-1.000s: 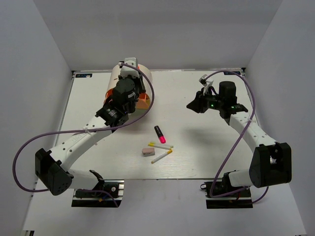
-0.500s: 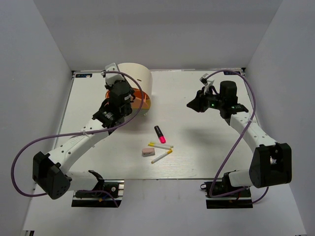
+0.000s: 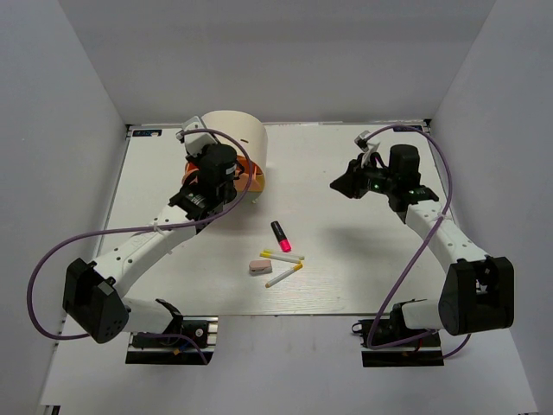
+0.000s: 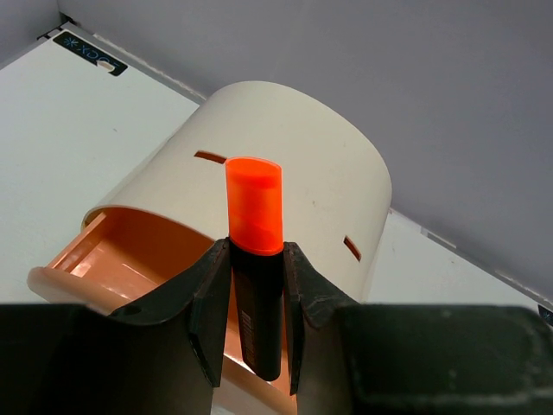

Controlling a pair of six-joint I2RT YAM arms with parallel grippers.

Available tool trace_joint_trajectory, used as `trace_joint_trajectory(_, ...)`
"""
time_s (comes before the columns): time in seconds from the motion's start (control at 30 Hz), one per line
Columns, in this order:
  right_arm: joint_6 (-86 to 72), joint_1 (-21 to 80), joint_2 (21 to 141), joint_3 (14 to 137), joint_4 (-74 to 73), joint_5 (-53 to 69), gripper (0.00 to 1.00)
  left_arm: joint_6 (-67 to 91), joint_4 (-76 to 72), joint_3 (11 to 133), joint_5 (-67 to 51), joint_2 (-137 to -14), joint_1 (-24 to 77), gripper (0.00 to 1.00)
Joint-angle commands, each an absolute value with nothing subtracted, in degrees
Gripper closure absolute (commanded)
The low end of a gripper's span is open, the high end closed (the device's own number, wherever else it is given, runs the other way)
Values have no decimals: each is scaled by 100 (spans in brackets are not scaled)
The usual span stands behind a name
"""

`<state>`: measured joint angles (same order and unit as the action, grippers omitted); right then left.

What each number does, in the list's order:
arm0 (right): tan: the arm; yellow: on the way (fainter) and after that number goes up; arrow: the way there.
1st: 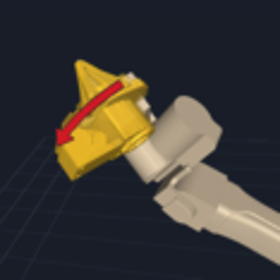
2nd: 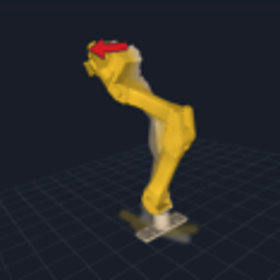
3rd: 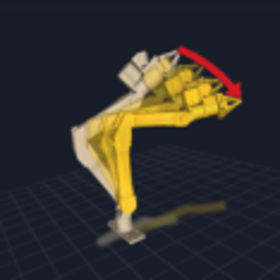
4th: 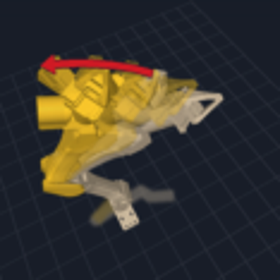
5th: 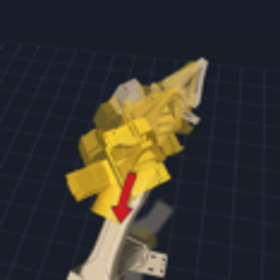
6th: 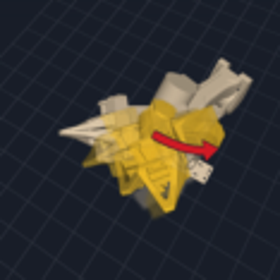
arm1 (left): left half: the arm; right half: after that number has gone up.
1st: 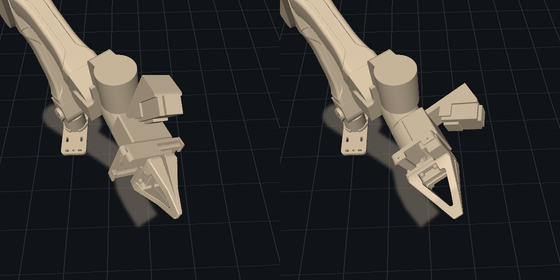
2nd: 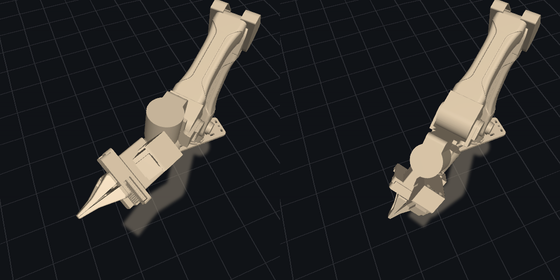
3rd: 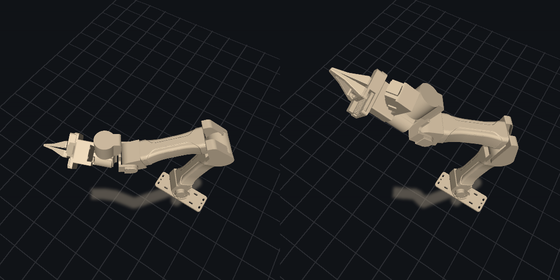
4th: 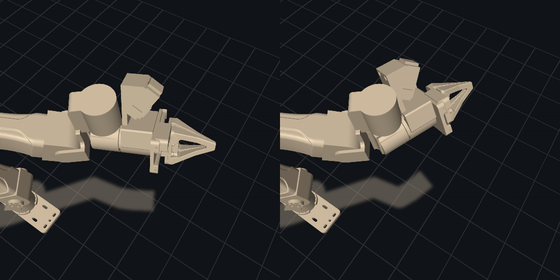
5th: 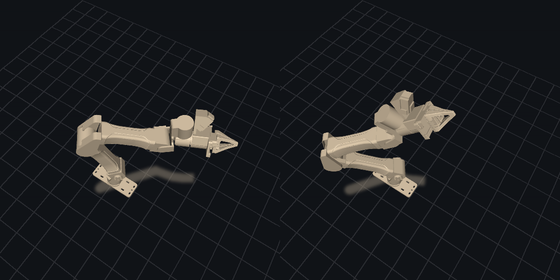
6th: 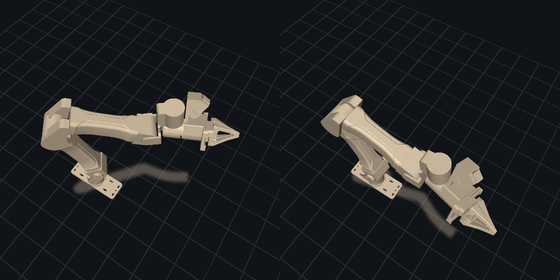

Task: Sort the stationery into containers
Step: Place the stationery into the container, then grab a piece of stationery with the right arm

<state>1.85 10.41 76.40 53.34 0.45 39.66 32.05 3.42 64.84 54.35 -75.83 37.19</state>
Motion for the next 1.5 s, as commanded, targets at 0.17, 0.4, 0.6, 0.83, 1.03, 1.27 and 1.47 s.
trace_joint_trajectory(0.17, 123, 958, 7497, 5247, 343, 4113, 72, 3445, 597, 6390, 5440, -7409, 3700, 64)
trace_joint_trajectory(0.4, 140, 967, 7506, 5247, 343, 4113, 72, 3445, 712, 6390, 5230, -7356, 3700, 26)
trace_joint_trajectory(0.6, 307, 975, 7488, 5265, 247, 4166, 72, 3376, 659, 6670, 5168, -7252, 3700, 11)
trace_joint_trajectory(0.83, 1123, 1273, 8154, 6193, -1097, 4518, 60, 2384, 527, 7303, 4975, -7075, 3771, 1)
trace_joint_trajectory(1.03, 1652, 2028, 9357, 7468, -2897, 3948, 37, 1978, 1588, 7515, 4476, -6436, 3710, 1)
trace_joint_trajectory(1.27, 1091, 3021, 9799, 7533, -2769, 2866, 38, 3584, 3267, 6032, 4421, -4906, 3709, 15)
trace_joint_trajectory(1.47, 502, 3787, 10168, 7277, -2417, 1820, 34, 5026, 4490, 5187, 4245, -3948, 3709, 12)
